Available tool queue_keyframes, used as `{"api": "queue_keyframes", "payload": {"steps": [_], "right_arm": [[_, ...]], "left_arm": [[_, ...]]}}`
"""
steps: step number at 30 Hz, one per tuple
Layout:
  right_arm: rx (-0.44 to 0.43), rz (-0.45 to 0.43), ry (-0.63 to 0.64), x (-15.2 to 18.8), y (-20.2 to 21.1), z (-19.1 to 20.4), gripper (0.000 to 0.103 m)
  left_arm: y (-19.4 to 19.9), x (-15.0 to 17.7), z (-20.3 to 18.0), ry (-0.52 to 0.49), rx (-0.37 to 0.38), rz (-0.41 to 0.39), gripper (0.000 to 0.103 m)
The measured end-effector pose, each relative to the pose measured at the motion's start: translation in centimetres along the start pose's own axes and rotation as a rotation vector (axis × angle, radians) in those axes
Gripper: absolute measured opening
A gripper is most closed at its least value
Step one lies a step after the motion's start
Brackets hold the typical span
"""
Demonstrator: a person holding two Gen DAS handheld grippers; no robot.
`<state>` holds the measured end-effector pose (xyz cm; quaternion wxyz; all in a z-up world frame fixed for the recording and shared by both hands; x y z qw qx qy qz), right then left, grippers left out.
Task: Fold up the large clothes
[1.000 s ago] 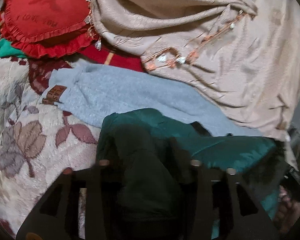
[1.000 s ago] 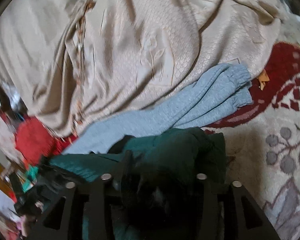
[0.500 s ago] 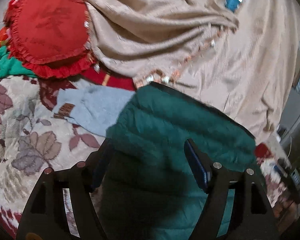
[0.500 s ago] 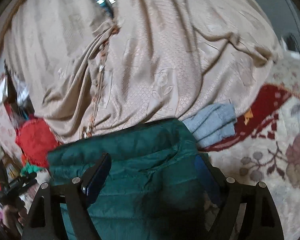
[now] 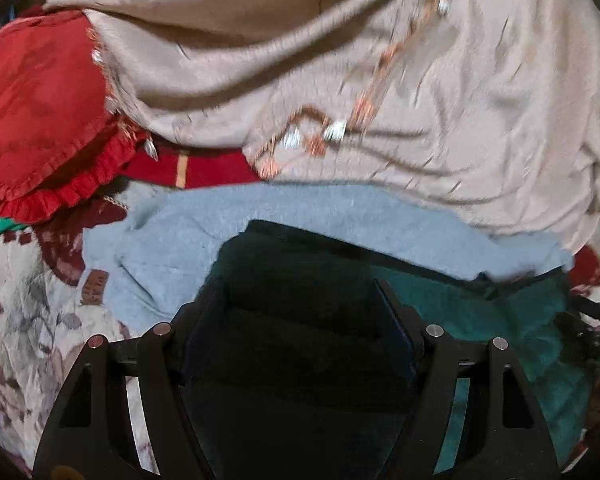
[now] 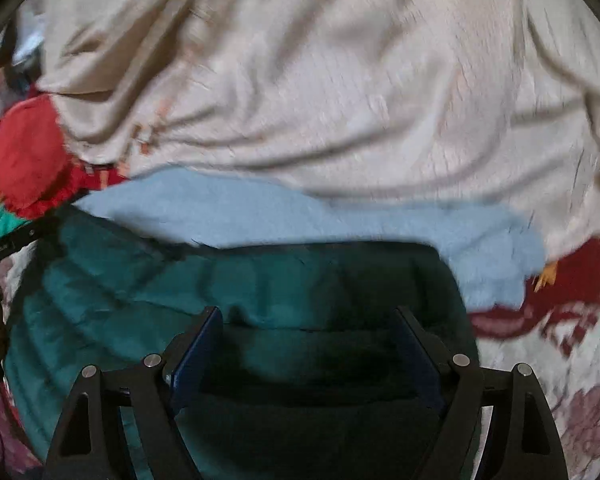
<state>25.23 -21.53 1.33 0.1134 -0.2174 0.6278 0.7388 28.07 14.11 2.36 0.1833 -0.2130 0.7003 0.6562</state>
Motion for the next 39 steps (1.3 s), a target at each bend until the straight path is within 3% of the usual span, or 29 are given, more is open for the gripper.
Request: {"api": "queue_keyframes", "payload": {"steps": [3,8,14,22,24,26,29,32,35,37,38,39], "right_arm": [[0.01,0.029,0.022,0.2,-2.0,-0.7,0.087],[-0.023,0.047,-0.004,0.0,-4.4,-2.1,0.093],[-0.04,0.06,-0.025,-0.7,-5.8,-2.9,0.095],[-0.059,0.038,-0.04,-0.9,-4.9,-3.4,0.095],[-0.008,0.008,-0.025,-0.6,-2.5,-2.9,0.091],[0.016,-0.091,0.002,0.1,1.5,-1.9,0.091],[-0.06,-0.194,0.052,2.2,6.6,0.9,0.091],[-0.12,-0.189,0.131,5.0,7.9,4.1,0.091],[-0.095,-0.144,0.172,7.6,6.1,5.9,0.091],[-0.108,-0.085,0.159,8.6,3.3,6.0,0.095],[-0.13,-0.136,0.148,9.3,3.0,5.5,0.099],[-0.143,-0.188,0.148,9.9,2.9,5.1,0.101]], "left_arm": [[-3.9,1.0,-0.4,-0.028,-0.062,0.104,0.074],[-5.6,1.9,0.0,0.018,-0.076,0.074,0.076],[-7.7,1.2,-0.8,0.008,-0.137,0.104,0.079],[-7.9,0.8,-0.7,0.004,-0.144,0.129,0.08],[-6.5,0.8,-0.7,-0.01,-0.132,0.128,0.08],[-3.1,1.2,0.0,-0.004,-0.071,0.073,0.08],[1.7,2.3,1.0,0.012,0.048,0.019,0.08],[5.8,5.1,0.9,0.014,0.166,-0.026,0.08],[7.0,7.7,-1.2,-0.004,0.222,-0.024,0.08],[5.9,9.4,-3.2,-0.061,0.189,0.033,0.08],[4.6,10.4,-4.3,-0.109,0.135,0.069,0.08],[4.0,11.0,-4.9,-0.135,0.103,0.055,0.08]]}}
Point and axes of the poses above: each gripper's, at about its wrist camera, not at the fingertips, and y roughly against the way its jaws point, z to its left, x to its underside, the point moved 2 cm from there along -y, roughly the way its jaws point, and after that the axes turned 9 degrees about z, right-handed, at the moved point
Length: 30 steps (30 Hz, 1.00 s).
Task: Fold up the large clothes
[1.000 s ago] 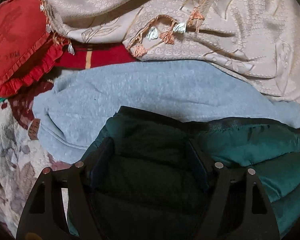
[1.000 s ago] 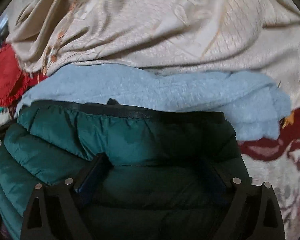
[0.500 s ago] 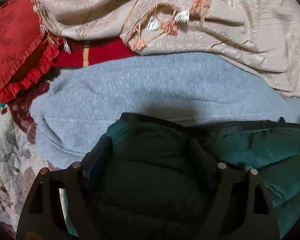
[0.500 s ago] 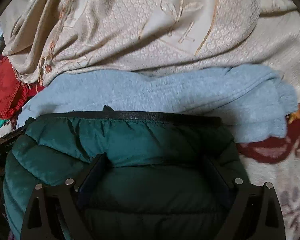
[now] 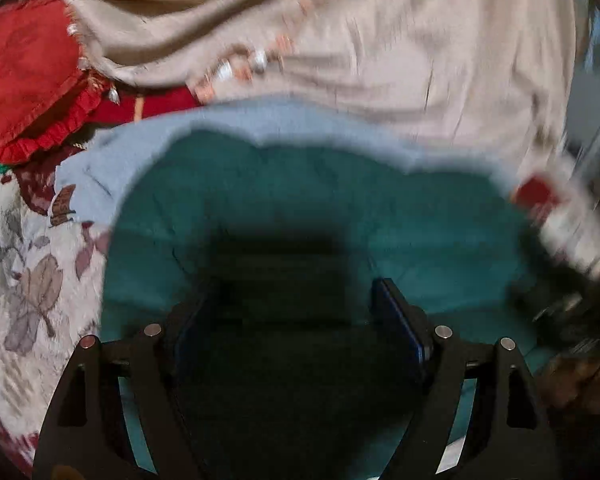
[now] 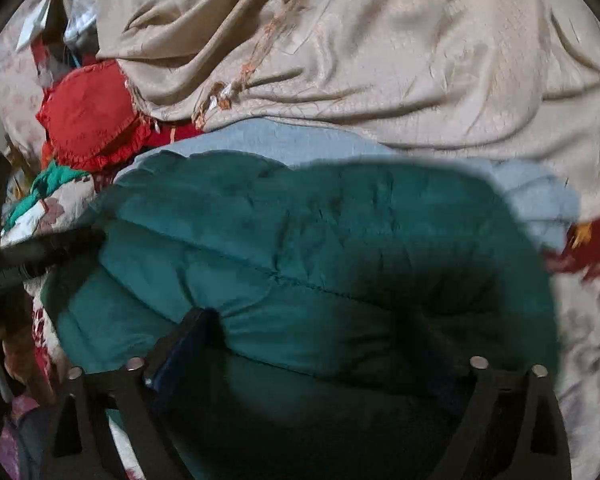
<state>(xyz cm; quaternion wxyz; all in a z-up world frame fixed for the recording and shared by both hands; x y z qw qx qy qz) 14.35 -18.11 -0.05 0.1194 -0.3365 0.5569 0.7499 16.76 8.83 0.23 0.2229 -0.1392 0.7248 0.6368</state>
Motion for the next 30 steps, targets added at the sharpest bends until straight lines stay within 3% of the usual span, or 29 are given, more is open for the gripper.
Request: {"api": "queue_keyframes", "payload": {"steps": [2,5,9,11,14,18,20,22,26,30], "right_arm": [[0.024,0.001,0.021,0.3,-0.2,0.2,0.101],[0.04,-0.006,0.045,0.3,-0.2,0.3,0.102],[0.064,-0.002,0.034,0.1,1.7,0.0,0.102],[0.06,-0.095,0.009,0.1,4.2,-1.0,0.102],[0.151,-0.182,-0.105,-0.2,6.6,-4.4,0.102],[0.104,-0.09,-0.28,-1.1,4.9,-9.7,0.102],[0.145,-0.021,-0.297,-1.0,3.4,-11.2,0.102],[0.21,0.043,-0.322,-0.3,1.8,-12.4,0.102],[0.111,0.068,-0.401,0.7,0.9,-14.2,0.102],[0.063,0.076,-0.423,0.9,0.4,-14.8,0.102]], "left_arm": [[-0.8,0.4,-0.1,-0.008,-0.018,-0.024,0.082],[-1.1,0.2,0.5,0.031,0.017,-0.005,0.082],[1.3,0.4,1.6,0.018,0.034,-0.02,0.082],[3.7,1.2,3.7,0.026,0.038,-0.089,0.082],[5.4,2.0,8.3,0.103,0.032,-0.14,0.083],[3.3,0.8,13.1,0.225,0.133,-0.065,0.084],[1.6,-0.3,13.7,0.229,0.201,-0.023,0.084],[0.2,-1.1,13.5,0.211,0.207,0.01,0.084],[-2.8,-3.3,12.9,0.184,0.279,0.062,0.085],[-6.5,-3.9,14.2,0.238,0.368,0.149,0.102]]}}
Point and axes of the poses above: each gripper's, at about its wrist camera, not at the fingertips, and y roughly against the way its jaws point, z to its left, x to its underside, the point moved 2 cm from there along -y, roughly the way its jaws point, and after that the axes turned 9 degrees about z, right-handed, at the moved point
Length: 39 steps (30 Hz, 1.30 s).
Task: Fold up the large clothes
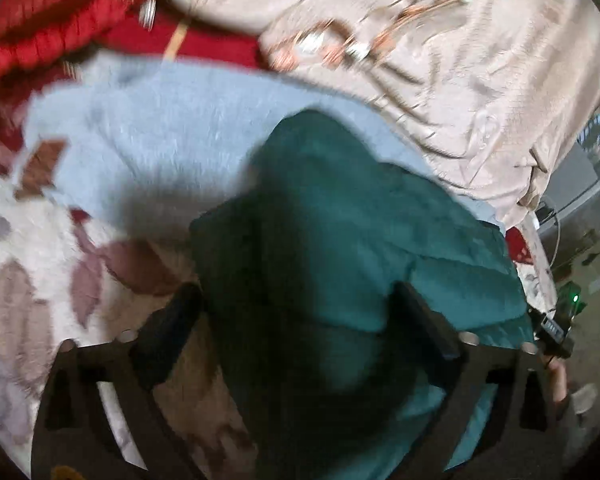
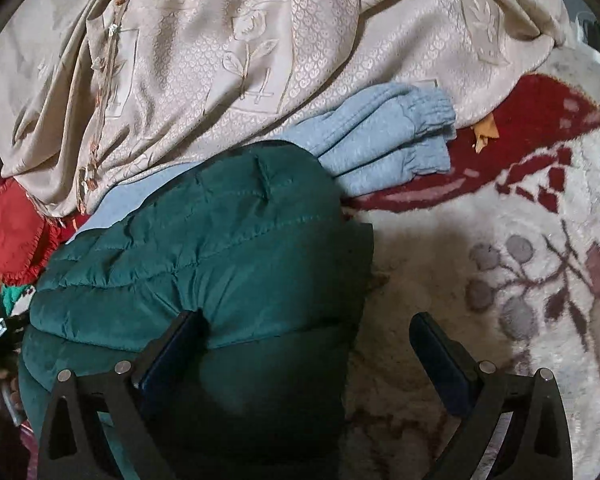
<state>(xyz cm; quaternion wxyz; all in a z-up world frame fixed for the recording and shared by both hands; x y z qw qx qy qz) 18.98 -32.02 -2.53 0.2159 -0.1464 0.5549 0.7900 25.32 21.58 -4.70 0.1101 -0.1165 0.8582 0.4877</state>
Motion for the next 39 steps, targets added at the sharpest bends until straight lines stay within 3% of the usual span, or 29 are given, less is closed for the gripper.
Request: {"api": "queue_keyframes", "payload": {"steps": [2,5,9,14,19,22,25,27,31,32,34,36,39], "right_arm": [[-0.064,0.028,-0.041,-0.1,-0.4,-0.6,0.103],[-0.12,0.043,-0.059,-0.2,-0.9,-1.1,0.103],[-0.175,0.057,-0.026,-0.7,-1.4,-1.4,0.103],[-0.271,0.101,0.075,-1.9,-2.1,-1.8,0.103],[-0.415,0.132,0.189,-3.4,-3.5,-1.1,0.103],[-0.442,0.099,0.228,-3.8,-3.6,-0.4,0.092],[-0.395,0.027,0.249,-3.2,-2.9,-0.1,0.077],[-0.304,-0.019,0.286,-2.7,-2.2,0.8,0.068],[-0.089,-0.054,0.381,-1.9,-2.1,2.9,0.063],[-0.066,-0.059,0.389,-1.9,-2.1,3.3,0.062],[-0.021,-0.09,0.427,-1.5,-1.3,4.1,0.049],[0.018,-0.108,0.465,-1.3,-0.6,4.8,0.042],[0.052,-0.129,0.502,-1.3,0.8,5.5,0.034]], "left_arm": [[-0.7,0.0,0.7,0.015,0.043,0.016,0.103],[-0.5,0.5,0.0,-0.036,-0.001,-0.021,0.101],[-0.3,0.9,-1.1,-0.108,-0.072,-0.073,0.087],[-0.6,1.1,-1.8,-0.144,-0.143,-0.094,0.085],[-0.9,1.2,-1.4,-0.126,-0.133,-0.1,0.087],[-1.0,1.2,-1.2,-0.107,-0.134,-0.108,0.09],[-1.1,1.3,-1.3,-0.101,-0.147,-0.117,0.091],[-1.0,1.4,-1.6,-0.111,-0.173,-0.127,0.091],[-0.9,1.5,-3.0,-0.153,-0.28,-0.156,0.089],[-0.9,1.5,-3.4,-0.163,-0.294,-0.163,0.08],[-0.7,1.7,-4.1,-0.184,-0.332,-0.183,0.065],[-0.1,2.0,-5.3,-0.22,-0.387,-0.206,0.039],[0.8,2.3,-6.6,-0.24,-0.435,-0.227,0.027]]}}
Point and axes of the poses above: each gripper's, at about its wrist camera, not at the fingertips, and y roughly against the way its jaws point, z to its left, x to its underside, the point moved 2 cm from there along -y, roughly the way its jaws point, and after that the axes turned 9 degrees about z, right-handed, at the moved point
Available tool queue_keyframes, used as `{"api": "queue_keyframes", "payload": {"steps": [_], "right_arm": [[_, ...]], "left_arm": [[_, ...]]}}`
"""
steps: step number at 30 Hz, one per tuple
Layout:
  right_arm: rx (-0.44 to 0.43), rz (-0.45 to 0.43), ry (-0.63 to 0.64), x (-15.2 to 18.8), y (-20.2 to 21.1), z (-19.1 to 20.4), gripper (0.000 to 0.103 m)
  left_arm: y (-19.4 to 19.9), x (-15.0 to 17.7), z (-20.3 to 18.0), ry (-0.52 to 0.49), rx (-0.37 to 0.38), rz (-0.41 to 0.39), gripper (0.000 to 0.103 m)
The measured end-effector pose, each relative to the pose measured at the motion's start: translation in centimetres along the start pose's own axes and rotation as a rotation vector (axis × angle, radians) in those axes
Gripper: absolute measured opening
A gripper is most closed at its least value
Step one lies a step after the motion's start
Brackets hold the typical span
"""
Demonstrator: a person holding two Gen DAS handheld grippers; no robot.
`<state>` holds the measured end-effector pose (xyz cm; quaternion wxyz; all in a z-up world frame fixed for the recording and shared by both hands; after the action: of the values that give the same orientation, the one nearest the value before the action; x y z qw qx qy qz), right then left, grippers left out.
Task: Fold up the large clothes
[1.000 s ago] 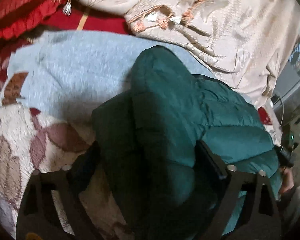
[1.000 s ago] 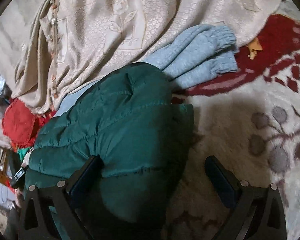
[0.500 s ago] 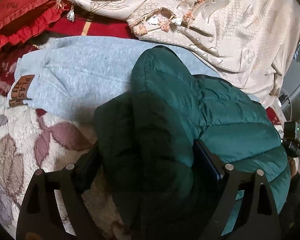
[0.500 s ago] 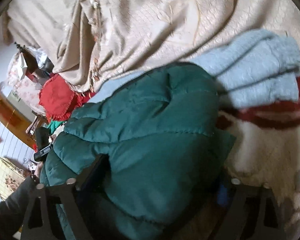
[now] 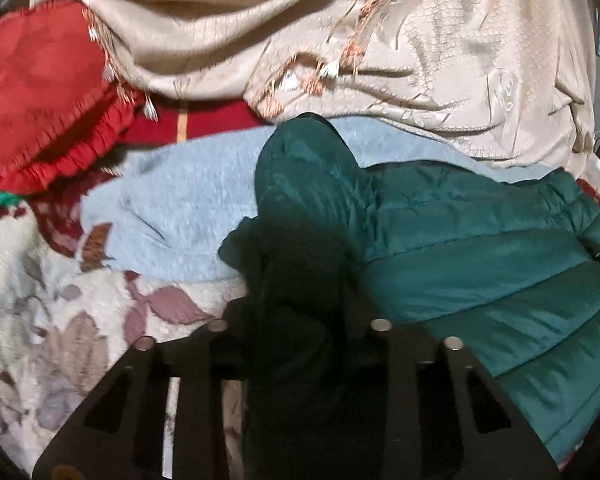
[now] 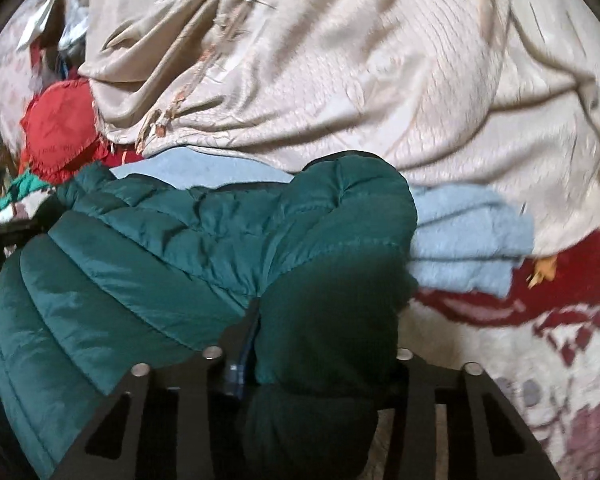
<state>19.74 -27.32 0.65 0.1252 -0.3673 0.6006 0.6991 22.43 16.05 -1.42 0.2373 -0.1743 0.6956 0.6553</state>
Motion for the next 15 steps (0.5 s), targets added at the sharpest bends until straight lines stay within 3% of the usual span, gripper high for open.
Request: {"api": "queue_keyframes", "payload": {"steps": [7,15], "right_arm": [[0.057,-0.014,0.073,-0.3,3.9,1.4,0.027],[0.106,-0.031,0.078,-0.1,8.5,1.6,0.027]], "left_arm": [[3.9,0.2,-0.6,0.041,-0.003,-0.073,0.023],[8.0,1.6,-2.5,0.02,0.045,-0.079,0.023]]}}
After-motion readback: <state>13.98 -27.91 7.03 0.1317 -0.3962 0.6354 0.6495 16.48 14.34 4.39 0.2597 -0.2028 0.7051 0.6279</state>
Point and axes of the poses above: each gripper's, at about its wrist camera, not at the fingertips, and y roughly against the way its jaws point, z to its left, x to its underside, the point moved 2 cm from there along -y, roughly the way its jaws point, and after that the axes turned 9 degrees about z, right-handed, at the moved point
